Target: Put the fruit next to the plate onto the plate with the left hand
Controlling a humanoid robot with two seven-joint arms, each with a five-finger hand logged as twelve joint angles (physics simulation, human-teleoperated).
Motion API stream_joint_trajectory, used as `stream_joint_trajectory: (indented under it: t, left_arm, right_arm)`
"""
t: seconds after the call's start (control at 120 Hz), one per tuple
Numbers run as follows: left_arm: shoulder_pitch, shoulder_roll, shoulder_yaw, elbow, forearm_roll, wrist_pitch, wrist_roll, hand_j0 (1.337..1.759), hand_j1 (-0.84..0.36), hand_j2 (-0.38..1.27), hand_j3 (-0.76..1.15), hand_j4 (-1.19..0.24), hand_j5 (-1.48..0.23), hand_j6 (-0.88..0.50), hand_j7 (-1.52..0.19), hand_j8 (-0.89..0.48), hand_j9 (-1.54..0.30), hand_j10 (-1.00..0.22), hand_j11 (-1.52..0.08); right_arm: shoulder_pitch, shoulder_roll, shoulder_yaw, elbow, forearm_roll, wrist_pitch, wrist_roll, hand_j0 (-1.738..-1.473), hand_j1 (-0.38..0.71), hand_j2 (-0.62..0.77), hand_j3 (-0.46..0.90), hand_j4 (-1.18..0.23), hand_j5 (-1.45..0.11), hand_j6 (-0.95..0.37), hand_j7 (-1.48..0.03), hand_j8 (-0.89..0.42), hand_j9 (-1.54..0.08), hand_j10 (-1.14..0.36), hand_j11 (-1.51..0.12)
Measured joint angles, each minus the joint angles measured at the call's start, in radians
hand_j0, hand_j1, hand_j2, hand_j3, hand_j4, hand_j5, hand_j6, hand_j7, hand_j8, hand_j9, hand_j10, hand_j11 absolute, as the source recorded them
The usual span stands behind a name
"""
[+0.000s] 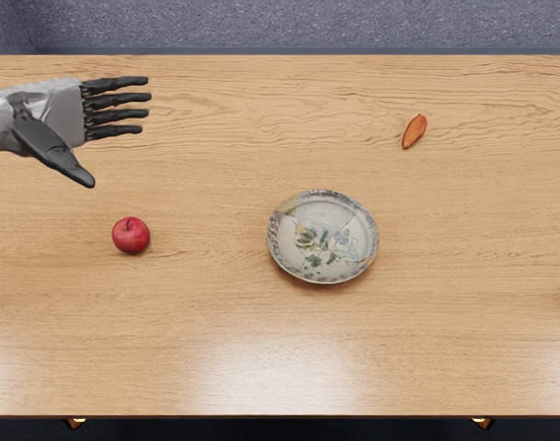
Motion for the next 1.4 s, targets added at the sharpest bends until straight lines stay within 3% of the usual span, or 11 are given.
stream_joint_trajectory:
  t: [0.142, 0.25, 0.375, 0.433, 0.533, 0.708, 0.983, 1.125, 1.4]
  left_arm:
    - [0.0, 0.01, 0.001, -0.003, 0.079, 0.038, 0.008, 1.658, 0.34, 0.0, 0.0, 0.0, -0.01, 0.0, -0.01, 0.0, -0.01, 0.0, -0.01]
    - [0.01, 0.008, 0.011, -0.012, 0.217, 0.212, 0.073, 1.658, 0.34, 0.0, 0.0, -0.01, -0.01, -0.01, -0.01, -0.01, -0.01, -0.01, -0.01]
    - [0.006, -0.013, 0.079, -0.066, 0.356, 0.447, 0.107, 1.658, 0.34, 0.0, 0.0, -0.01, -0.01, -0.01, -0.01, -0.01, -0.01, -0.01, -0.01]
    - [-0.008, -0.017, 0.143, -0.122, 0.389, 0.605, 0.113, 1.658, 0.34, 0.0, 0.0, -0.01, -0.01, -0.01, -0.01, -0.01, -0.01, -0.01, -0.01]
    - [-0.119, -0.062, 0.319, -0.207, 0.417, 0.857, 0.114, 1.658, 0.33, 0.01, 0.0, -0.02, -0.02, -0.02, -0.02, -0.02, -0.02, -0.02, -0.02]
    - [-0.155, -0.159, 0.542, -0.28, 0.429, 1.089, 0.113, 1.658, 0.27, 0.01, 0.0, -0.07, -0.08, -0.07, -0.08, -0.07, -0.08, -0.07, -0.08]
    - [-0.155, -0.176, 0.653, -0.305, 0.432, 1.197, 0.113, 1.658, 0.09, 0.05, 0.0, -0.22, -0.28, -0.22, -0.28, -0.22, -0.28, -0.22, -0.28]
    - [-0.157, -0.176, 0.67, -0.303, 0.445, 1.216, 0.113, 1.658, -0.04, 0.07, 0.0, -0.33, -0.42, -0.33, -0.42, -0.33, -0.42, -0.33, -0.42]
    - [-0.169, -0.219, 0.688, -0.301, 0.478, 1.221, 0.114, 1.658, -0.18, 0.04, 0.0, -0.42, -0.56, -0.43, -0.56, -0.43, -0.56, -0.43, -0.56]
  right_arm:
    - [-0.006, 0.0, 0.0, -0.001, 0.0, 0.0, 0.0, -1.658, -0.35, 0.0, 0.0, 0.0, 0.0, 0.0, 0.0, 0.0, 0.0, 0.0, 0.0]
    - [-0.007, 0.0, 0.0, -0.001, 0.0, 0.0, 0.001, -1.658, -0.35, 0.0, 0.0, 0.0, 0.0, 0.0, 0.0, 0.0, 0.0, 0.0, 0.0]
    - [-0.008, 0.0, 0.0, -0.001, 0.0, 0.0, 0.001, -1.658, -0.35, 0.0, 0.0, 0.0, 0.0, 0.0, 0.0, 0.0, 0.0, 0.0, 0.0]
    - [-0.008, 0.0, 0.0, -0.002, 0.0, 0.0, 0.001, -1.658, -0.35, 0.0, 0.0, 0.0, 0.0, 0.0, 0.0, 0.0, 0.0, 0.0, 0.0]
    - [-0.008, 0.0, 0.0, -0.002, 0.0, 0.0, 0.001, -1.658, -0.35, 0.0, 0.0, 0.0, 0.0, 0.0, 0.0, 0.0, 0.0, 0.0, 0.0]
    - [-0.008, 0.0, 0.0, -0.002, 0.0, 0.0, 0.001, -1.658, -0.35, 0.0, 0.0, 0.0, 0.0, 0.0, 0.0, 0.0, 0.0, 0.0, 0.0]
    - [-0.008, 0.0, 0.0, -0.002, 0.0, 0.0, 0.001, -1.658, -0.35, 0.0, 0.0, 0.0, 0.0, 0.0, 0.0, 0.0, 0.0, 0.0, 0.0]
    - [-0.008, 0.0, 0.0, -0.002, 0.0, 0.0, 0.001, -1.658, -0.35, 0.0, 0.0, 0.0, 0.0, 0.0, 0.0, 0.0, 0.0, 0.0, 0.0]
    - [-0.008, 0.0, 0.0, -0.002, 0.0, 0.0, 0.001, -1.658, -0.35, 0.0, 0.0, 0.0, 0.0, 0.0, 0.0, 0.0, 0.0, 0.0, 0.0]
